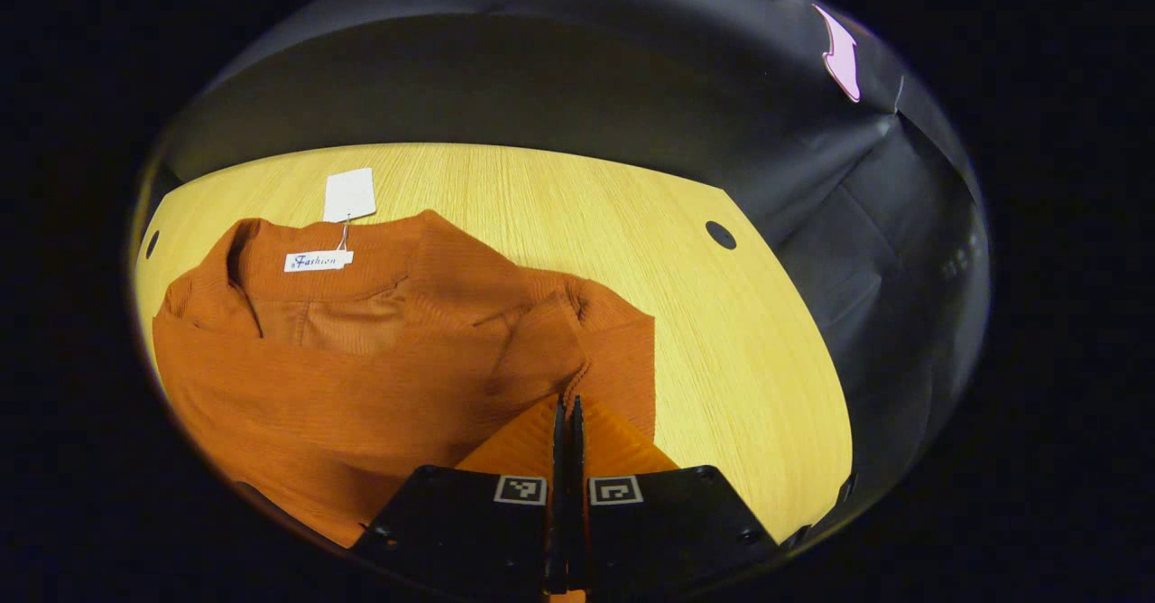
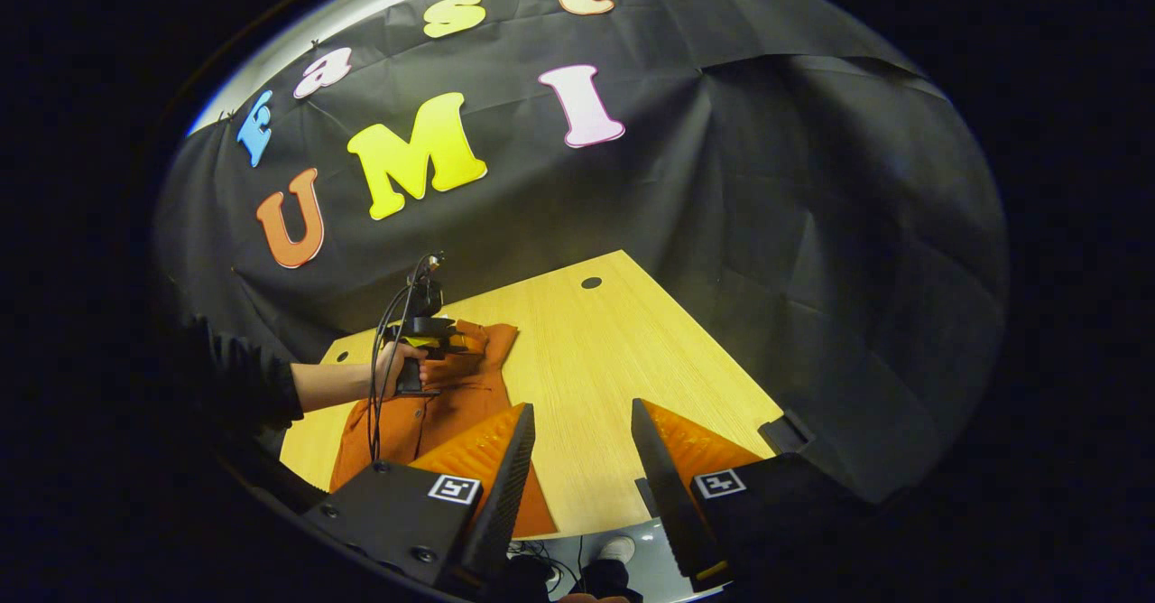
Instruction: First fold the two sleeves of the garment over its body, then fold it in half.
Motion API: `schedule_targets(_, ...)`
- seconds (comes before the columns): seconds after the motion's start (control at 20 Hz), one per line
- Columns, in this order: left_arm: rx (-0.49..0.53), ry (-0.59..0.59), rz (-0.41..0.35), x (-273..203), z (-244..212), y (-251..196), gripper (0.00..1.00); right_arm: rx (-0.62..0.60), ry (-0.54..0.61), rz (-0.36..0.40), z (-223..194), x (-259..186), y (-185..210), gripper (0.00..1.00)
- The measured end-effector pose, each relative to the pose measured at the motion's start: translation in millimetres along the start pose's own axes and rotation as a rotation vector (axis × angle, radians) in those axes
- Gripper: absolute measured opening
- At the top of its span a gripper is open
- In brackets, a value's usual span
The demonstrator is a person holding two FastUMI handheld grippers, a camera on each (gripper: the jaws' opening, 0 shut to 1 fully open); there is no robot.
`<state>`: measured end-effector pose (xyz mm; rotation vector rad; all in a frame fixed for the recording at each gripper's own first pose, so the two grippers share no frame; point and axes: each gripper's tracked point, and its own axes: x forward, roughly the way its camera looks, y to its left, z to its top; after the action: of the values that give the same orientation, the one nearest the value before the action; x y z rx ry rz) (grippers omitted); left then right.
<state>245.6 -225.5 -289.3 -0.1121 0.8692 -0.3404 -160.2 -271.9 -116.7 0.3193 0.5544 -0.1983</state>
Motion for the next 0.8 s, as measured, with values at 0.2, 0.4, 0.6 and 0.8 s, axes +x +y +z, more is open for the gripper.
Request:
schedule_targets(0.2, 0.017, -0.029, -0.007, -4.3, -6.2, -9.7, 0.12, -0.048, -0.016, 0.047, 11.9, 5.1, 17.1, 0.72)
schedule_targets(0.4, 0.012, -0.06, -0.078, -28.4, -5.9, -27.5, 0.59, -0.084, -0.032, 0.111, 24.2, 17.1, 38.3, 0.67)
schedule_targets(0.6, 0.001, -0.168, -0.06, -80.5, 2.1, -25.6, 0.99, -0.142, -0.071, 0.187, 43.7, 29.2, 68.7, 0.73)
schedule_targets(0.8, 0.04, -0.409, 0.021, -199.8, 25.9, -3.0, 0.99, -0.189, -0.085, 0.286, 51.8, 60.8, 111.4, 0.8)
